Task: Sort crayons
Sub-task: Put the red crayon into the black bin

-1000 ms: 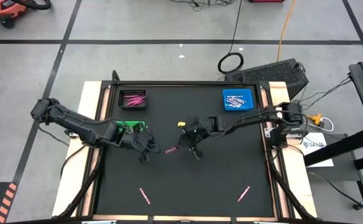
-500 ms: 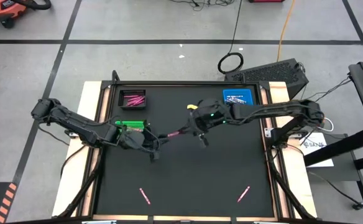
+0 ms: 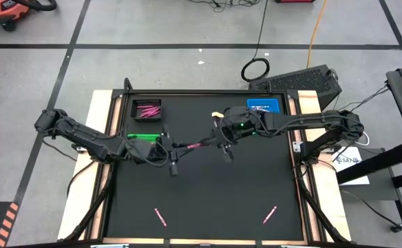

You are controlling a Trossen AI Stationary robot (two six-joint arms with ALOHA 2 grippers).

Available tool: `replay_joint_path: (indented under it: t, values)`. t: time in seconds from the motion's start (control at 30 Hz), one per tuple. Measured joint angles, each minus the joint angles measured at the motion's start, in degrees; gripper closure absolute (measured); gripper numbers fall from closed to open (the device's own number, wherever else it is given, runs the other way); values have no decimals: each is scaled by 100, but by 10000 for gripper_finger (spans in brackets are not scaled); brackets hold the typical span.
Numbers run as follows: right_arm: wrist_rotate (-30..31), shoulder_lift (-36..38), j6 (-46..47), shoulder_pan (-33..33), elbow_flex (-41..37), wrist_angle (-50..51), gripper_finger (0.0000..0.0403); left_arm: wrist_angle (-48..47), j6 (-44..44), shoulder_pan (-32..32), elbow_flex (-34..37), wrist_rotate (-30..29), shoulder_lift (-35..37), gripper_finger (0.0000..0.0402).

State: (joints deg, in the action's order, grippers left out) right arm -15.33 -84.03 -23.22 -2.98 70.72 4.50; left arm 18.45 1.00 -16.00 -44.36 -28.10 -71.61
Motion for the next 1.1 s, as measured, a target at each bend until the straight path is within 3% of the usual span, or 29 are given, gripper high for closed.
replay_joint_path:
  t: [0.4,1.1]
  values:
    - [7,2,-10,-7,0,-121,399,396,-37,163,-1,452,0,324]
    - [20,-44,-11,-9,4,-436,399,732,-335,265,-9,517,4,324]
